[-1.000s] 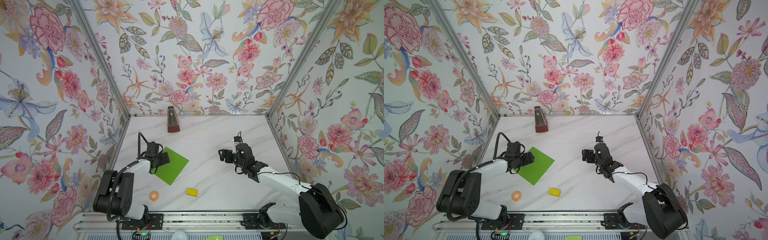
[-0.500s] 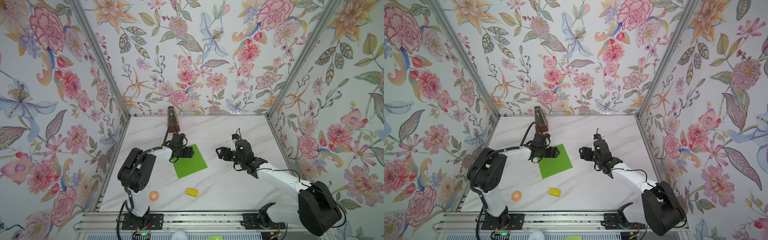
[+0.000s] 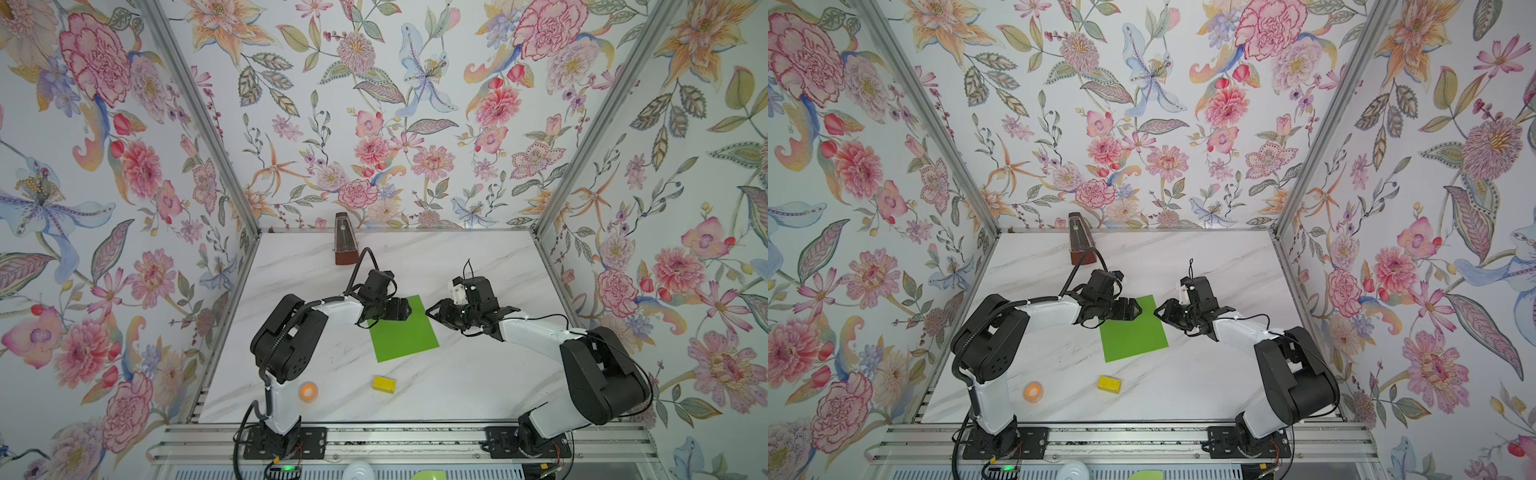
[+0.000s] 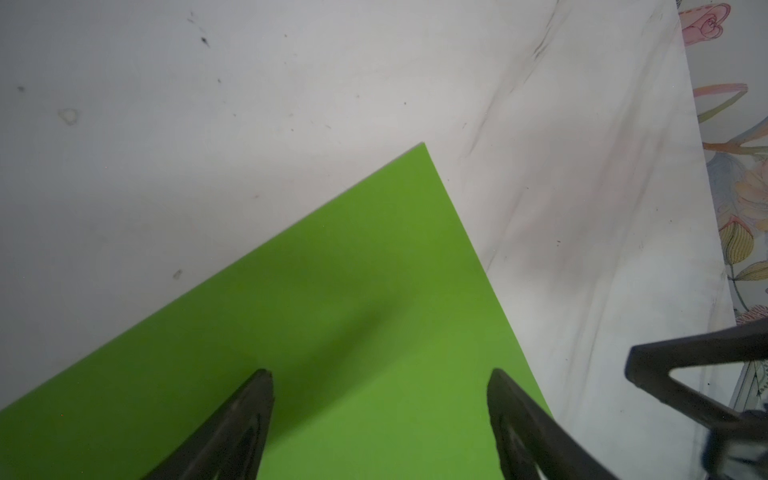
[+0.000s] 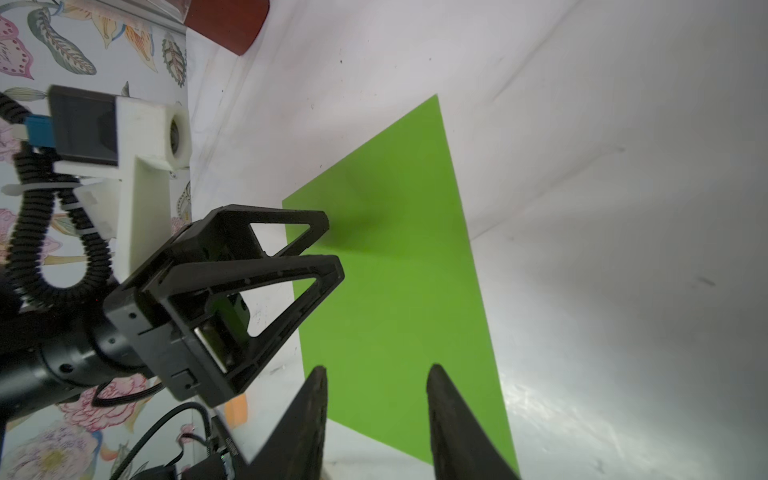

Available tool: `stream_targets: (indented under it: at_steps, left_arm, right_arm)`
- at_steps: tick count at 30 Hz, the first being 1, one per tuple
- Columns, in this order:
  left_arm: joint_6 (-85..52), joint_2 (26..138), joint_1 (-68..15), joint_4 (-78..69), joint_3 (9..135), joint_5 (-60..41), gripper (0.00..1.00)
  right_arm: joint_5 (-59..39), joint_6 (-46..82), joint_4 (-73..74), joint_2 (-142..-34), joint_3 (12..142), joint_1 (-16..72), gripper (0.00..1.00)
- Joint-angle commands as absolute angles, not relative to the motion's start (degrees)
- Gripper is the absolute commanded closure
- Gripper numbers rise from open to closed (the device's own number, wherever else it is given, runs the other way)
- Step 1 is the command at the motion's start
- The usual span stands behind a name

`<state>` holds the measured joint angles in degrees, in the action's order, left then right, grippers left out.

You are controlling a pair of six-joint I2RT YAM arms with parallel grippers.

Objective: Fold a paper plane with a square sheet of paper (fold left side to right side)
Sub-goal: 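Move the left gripper to the sheet edge while the right gripper reaches across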

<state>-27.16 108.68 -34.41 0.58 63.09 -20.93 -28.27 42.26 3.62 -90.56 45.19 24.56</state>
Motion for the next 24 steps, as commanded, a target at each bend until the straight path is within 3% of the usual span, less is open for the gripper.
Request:
stream_targets:
  at_steps: [1, 14, 24]
  left_arm:
    - [-27.47, 103.16, -33.94, 3.79, 62.52, -17.39, 0.19]
    - [-29.30, 94.97, -33.57, 4.79, 56.28, -13.88, 0.27]
    - [-30.01, 94.73, -33.75, 4.65, 54.40, -16.03, 0.43]
  right_arm:
    - [-33.79, 40.81, 1.58, -94.15, 48.98, 24.96, 0.63]
    - [-34.32, 38.31, -2.33, -105.79, 55.33, 25.59, 0.73]
    - [-24.56, 39.19, -5.94, -102.57, 48.46, 23.53, 0.79]
